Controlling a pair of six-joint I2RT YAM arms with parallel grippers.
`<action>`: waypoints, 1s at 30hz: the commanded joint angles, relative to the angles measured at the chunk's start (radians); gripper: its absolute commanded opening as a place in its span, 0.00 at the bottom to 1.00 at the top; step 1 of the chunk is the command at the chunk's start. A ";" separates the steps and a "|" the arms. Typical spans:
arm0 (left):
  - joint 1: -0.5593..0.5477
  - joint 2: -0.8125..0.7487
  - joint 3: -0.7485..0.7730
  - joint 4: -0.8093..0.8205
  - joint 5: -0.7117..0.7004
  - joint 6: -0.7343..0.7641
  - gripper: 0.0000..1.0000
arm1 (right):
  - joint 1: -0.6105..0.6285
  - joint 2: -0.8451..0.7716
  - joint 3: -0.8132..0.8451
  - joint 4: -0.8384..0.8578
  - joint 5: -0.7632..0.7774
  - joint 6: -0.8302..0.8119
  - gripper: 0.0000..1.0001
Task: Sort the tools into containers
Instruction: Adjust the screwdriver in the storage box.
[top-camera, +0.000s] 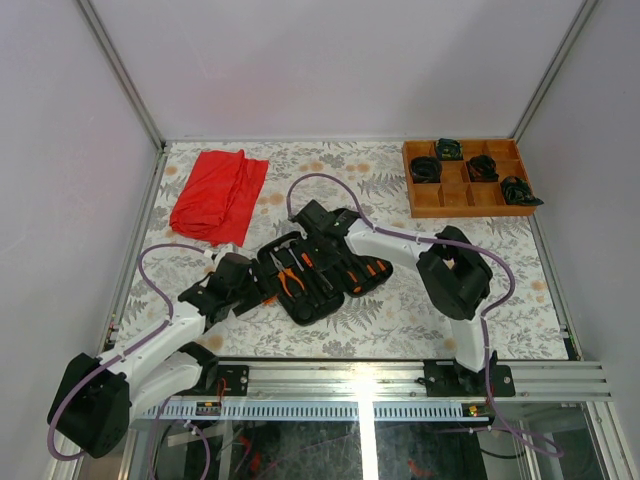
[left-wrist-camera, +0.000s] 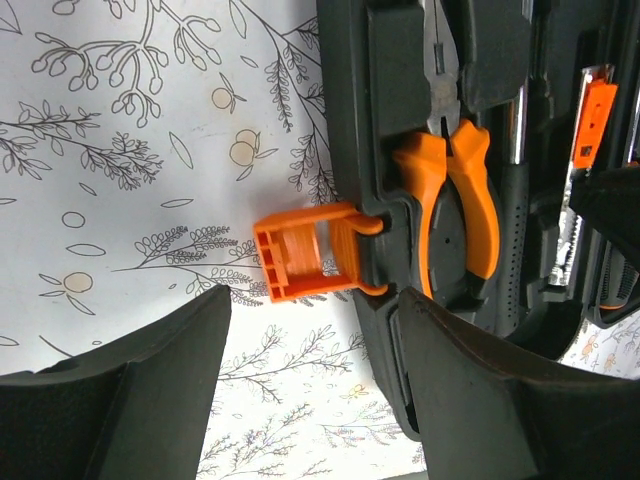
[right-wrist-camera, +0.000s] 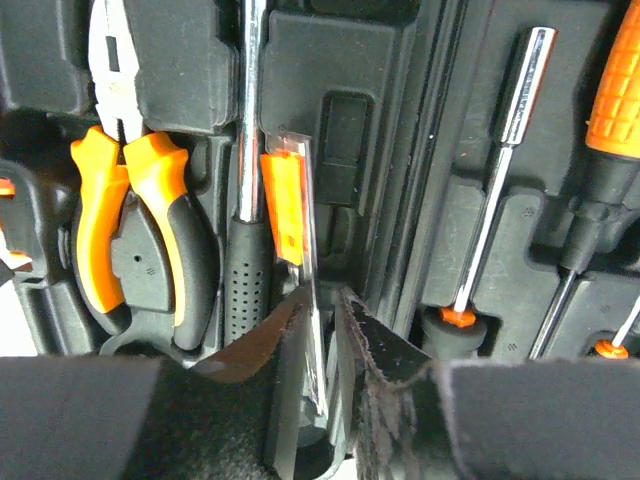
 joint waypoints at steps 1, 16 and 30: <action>0.010 0.000 0.028 0.039 0.004 0.022 0.66 | 0.003 -0.107 0.005 -0.056 0.042 -0.014 0.30; 0.016 0.003 0.045 0.027 0.009 0.032 0.66 | -0.018 -0.177 -0.023 -0.009 0.025 0.000 0.26; 0.018 -0.006 0.154 0.196 0.117 0.035 0.68 | -0.032 -0.234 -0.213 0.208 -0.068 0.080 0.16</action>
